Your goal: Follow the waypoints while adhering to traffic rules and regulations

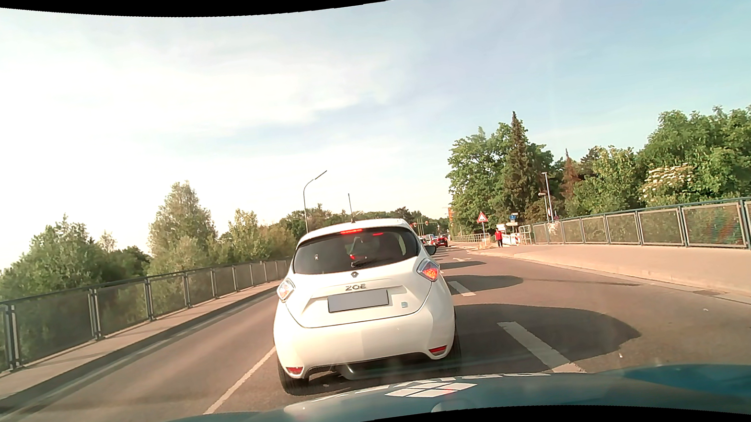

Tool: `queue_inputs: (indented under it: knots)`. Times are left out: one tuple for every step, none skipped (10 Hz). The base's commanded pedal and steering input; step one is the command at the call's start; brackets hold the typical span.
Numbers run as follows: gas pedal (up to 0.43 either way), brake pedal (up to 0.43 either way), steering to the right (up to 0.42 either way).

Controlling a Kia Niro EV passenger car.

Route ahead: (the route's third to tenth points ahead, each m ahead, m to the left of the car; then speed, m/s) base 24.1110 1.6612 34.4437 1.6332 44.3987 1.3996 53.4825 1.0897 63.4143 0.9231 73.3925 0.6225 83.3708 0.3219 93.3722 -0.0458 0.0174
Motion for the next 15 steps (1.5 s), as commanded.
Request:
queue_inputs:
  knots:
    - [0.0,0.22,-0.003]
    - [0.0,0.22,-0.004]
    - [0.0,0.226,-0.004]
    - [0.0,0.226,-0.003]
    - [0.0,0.226,-0.004]
    - [0.0,0.226,-0.004]
    - [0.0,0.226,-0.004]
    - [0.0,0.226,-0.004]
    - [0.0,0.226,-0.004]
    - [0.0,0.226,-0.004]
    - [0.0,0.226,-0.004]
    - [0.0,0.226,-0.004]
    - [0.0,0.226,-0.004]
    - [0.0,0.226,-0.004]
    - [0.0,0.226,-0.004]
